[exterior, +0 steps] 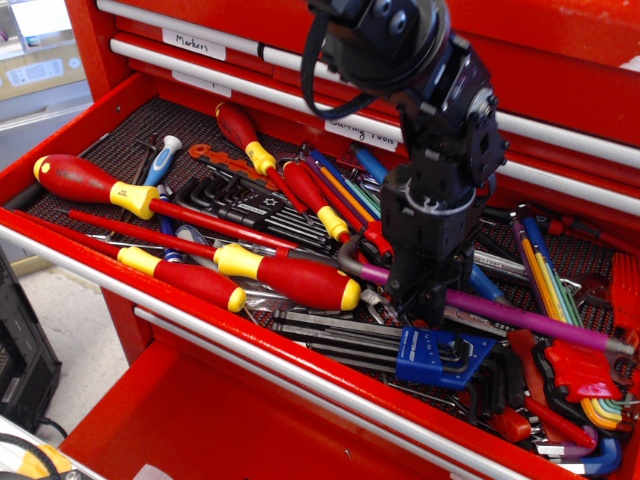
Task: Pick up violet Allen key
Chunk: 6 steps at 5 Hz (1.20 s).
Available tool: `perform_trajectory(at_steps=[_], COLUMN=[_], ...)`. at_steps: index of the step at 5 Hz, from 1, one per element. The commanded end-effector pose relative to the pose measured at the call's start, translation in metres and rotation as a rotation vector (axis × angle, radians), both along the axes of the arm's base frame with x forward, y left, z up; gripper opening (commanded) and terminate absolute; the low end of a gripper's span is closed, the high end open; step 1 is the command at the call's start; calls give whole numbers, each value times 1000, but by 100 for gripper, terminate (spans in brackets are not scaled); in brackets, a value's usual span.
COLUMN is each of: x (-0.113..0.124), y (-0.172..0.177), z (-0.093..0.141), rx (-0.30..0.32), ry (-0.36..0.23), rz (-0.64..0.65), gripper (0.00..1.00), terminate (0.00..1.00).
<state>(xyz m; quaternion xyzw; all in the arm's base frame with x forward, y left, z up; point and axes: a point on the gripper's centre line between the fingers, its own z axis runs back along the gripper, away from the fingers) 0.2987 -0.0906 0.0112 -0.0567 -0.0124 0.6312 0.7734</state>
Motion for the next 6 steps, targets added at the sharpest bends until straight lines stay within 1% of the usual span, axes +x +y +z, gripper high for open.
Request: perform_trajectory(at_steps=[1,2,3,4,5,6], x=[13,16,19,16,12,8], y=[6,10,14,8,7,5], z=[67,103,135,165,180,186], rx=[90,197,213,242,229,163], ry=[-32,-55,-65,-36,3,32], rz=[-61,-38,-58,-78,-113,-154], gripper=[0,0,0,0,0,0], terminate=[0,0,0,0,0,100])
